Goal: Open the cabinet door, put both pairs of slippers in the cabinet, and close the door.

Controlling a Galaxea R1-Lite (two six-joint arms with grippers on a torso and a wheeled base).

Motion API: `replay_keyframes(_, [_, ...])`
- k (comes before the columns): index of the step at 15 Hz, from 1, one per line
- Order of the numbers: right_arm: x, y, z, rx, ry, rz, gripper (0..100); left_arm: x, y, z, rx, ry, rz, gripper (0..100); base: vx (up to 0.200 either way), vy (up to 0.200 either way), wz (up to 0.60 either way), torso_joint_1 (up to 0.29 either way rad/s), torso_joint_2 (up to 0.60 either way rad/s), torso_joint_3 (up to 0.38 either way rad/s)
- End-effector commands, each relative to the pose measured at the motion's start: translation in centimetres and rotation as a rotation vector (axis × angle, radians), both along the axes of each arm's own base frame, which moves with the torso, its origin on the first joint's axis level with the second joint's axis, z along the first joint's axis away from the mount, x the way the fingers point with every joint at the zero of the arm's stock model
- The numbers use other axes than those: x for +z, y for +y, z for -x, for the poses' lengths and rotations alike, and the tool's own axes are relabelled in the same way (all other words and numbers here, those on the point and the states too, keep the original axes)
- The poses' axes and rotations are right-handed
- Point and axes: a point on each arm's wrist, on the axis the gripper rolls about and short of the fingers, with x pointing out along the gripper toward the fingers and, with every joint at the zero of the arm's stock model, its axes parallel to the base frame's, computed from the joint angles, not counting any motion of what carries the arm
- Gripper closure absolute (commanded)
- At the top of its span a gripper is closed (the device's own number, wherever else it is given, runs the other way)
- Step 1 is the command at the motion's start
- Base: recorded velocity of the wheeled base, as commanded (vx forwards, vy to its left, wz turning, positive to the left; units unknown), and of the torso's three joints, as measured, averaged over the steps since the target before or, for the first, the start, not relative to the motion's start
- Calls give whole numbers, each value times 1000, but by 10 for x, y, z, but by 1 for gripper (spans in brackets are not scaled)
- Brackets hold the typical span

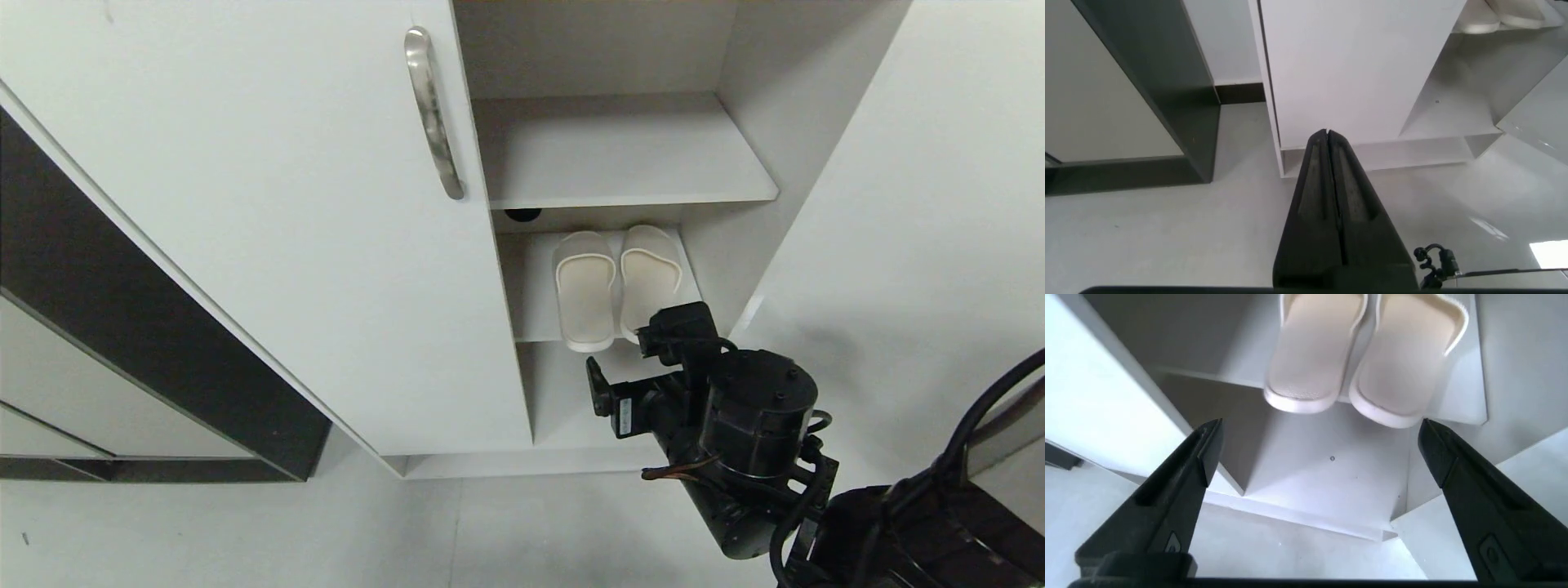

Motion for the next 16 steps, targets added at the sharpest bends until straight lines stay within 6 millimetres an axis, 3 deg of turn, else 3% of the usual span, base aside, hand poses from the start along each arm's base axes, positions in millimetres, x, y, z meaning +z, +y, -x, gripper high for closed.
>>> replay_keyframes(1, [0, 0, 0, -1, 0, 1, 0, 0, 0, 0, 1, 0, 1, 100, 0, 0, 0, 0, 0, 0])
replay_keyframes(11, [-1, -3, -1, -10, 3, 4, 0, 0, 0, 0, 1, 0, 1, 100, 0, 0, 0, 0, 0, 0])
replay_keyframes(16, [-1, -3, -1, -14, 3, 6, 0, 0, 0, 0, 1, 1, 1, 100, 0, 0, 0, 1, 3, 158])
